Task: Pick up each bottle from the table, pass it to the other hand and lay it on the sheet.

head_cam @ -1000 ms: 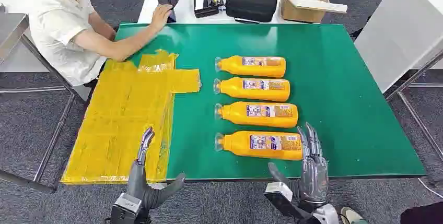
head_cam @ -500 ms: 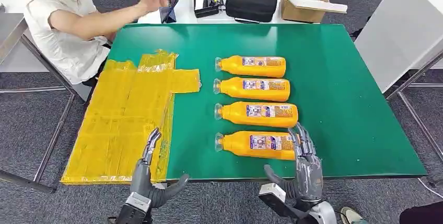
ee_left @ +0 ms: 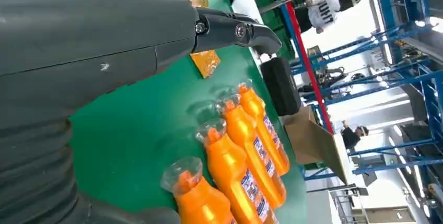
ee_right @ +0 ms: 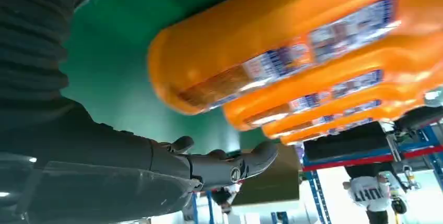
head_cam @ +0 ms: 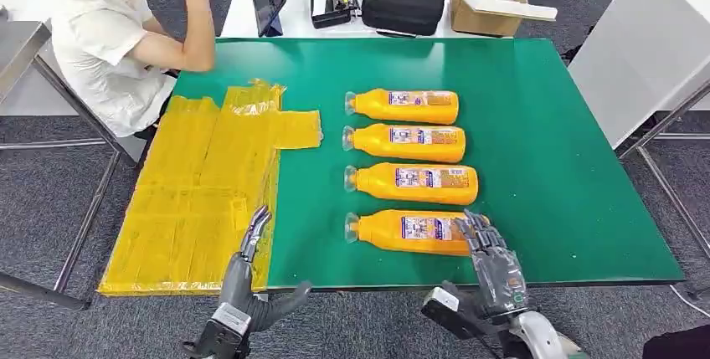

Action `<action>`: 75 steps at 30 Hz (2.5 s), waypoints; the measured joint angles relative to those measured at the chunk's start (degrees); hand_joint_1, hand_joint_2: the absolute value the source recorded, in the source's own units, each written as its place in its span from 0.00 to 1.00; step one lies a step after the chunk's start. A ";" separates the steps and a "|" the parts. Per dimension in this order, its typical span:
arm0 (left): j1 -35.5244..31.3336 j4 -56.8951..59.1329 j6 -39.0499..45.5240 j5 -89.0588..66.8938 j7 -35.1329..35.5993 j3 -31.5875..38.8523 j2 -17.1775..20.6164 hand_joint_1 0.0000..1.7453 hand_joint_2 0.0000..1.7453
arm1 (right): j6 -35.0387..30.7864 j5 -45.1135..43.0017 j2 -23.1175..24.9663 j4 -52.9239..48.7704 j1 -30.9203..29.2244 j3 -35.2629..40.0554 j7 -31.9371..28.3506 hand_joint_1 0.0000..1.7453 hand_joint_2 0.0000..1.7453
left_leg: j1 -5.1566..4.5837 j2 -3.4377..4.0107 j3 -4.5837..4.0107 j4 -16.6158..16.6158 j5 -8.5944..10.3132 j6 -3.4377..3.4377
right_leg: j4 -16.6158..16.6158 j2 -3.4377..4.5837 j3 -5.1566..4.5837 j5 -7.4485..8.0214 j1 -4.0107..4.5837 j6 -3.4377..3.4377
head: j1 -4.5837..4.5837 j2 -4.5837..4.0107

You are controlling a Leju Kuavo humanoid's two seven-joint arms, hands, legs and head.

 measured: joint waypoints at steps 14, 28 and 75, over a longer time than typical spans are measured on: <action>-0.34 0.48 -0.35 0.46 0.00 0.00 -0.39 0.00 1.00 | 2.21 1.18 -4.50 0.85 -0.54 0.09 1.84 0.00 1.00 | 0.04 -0.01 0.01 0.00 0.01 0.00 | 0.00 -0.01 0.00 -0.01 0.00 -0.01 | 0.00 0.00; -0.66 0.68 -1.40 0.81 0.17 -1.33 -1.55 0.00 1.00 | 4.98 2.36 -6.77 2.08 -3.34 0.59 -0.35 0.00 1.00 | -0.01 0.01 0.02 0.00 0.01 0.00 | 0.01 0.00 0.00 0.00 0.02 0.00 | -0.02 0.00; -3.24 4.41 -2.19 1.68 -0.26 -3.91 -1.73 0.00 1.00 | 9.86 -6.01 2.41 20.15 -15.85 0.96 -5.49 0.00 1.00 | -0.01 0.20 0.57 0.00 0.04 0.04 | 0.00 0.03 0.47 0.02 0.03 -0.02 | 0.00 0.00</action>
